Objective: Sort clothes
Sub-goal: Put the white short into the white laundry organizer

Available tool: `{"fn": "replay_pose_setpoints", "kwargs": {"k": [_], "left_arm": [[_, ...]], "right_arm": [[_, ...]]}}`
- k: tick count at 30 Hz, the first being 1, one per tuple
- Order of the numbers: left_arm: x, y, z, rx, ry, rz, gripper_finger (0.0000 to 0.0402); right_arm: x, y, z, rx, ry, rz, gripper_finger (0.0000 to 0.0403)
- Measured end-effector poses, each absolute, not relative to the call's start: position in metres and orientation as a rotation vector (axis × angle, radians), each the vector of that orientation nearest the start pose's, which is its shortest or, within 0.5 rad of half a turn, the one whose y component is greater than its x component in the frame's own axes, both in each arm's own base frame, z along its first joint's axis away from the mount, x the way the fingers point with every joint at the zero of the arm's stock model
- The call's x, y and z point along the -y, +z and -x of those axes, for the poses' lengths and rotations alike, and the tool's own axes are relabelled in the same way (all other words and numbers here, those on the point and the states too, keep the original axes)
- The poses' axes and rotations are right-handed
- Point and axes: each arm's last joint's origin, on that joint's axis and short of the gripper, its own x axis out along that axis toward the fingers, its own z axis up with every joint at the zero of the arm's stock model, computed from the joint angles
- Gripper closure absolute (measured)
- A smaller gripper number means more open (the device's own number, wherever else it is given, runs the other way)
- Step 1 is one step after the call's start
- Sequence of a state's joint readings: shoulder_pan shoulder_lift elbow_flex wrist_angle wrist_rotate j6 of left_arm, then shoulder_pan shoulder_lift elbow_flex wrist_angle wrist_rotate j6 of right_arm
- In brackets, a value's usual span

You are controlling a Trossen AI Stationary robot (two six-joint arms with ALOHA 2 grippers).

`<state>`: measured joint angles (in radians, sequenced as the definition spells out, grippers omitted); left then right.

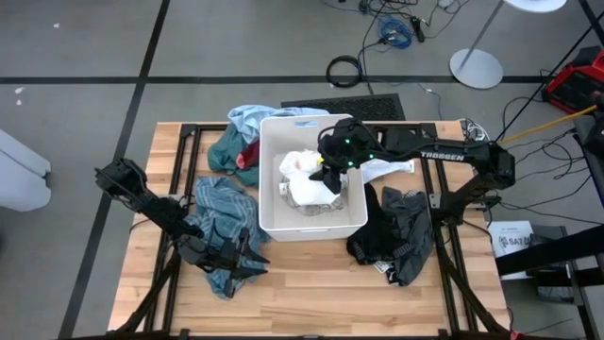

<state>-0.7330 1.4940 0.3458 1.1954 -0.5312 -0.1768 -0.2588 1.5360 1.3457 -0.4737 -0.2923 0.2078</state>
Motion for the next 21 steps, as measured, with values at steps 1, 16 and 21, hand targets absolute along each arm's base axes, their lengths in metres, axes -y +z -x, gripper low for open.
{"fn": "replay_pose_setpoints", "kwargs": {"k": [1,16,21], "left_arm": [[0.155,0.172,-0.194,0.02,-0.205,0.205,0.0277],[0.155,0.172,-0.194,0.019,-0.205,0.203,0.0277],[0.155,0.172,-0.194,0.018,-0.204,0.203,0.0277]], "right_arm": [[0.079,0.321,-0.329,-0.643,-0.036,-0.381,0.0224],[0.079,0.34,-0.297,-0.681,-0.055,-0.425,0.0133],[0.079,0.367,-0.257,-0.65,-0.275,-0.352,0.0146]]}}
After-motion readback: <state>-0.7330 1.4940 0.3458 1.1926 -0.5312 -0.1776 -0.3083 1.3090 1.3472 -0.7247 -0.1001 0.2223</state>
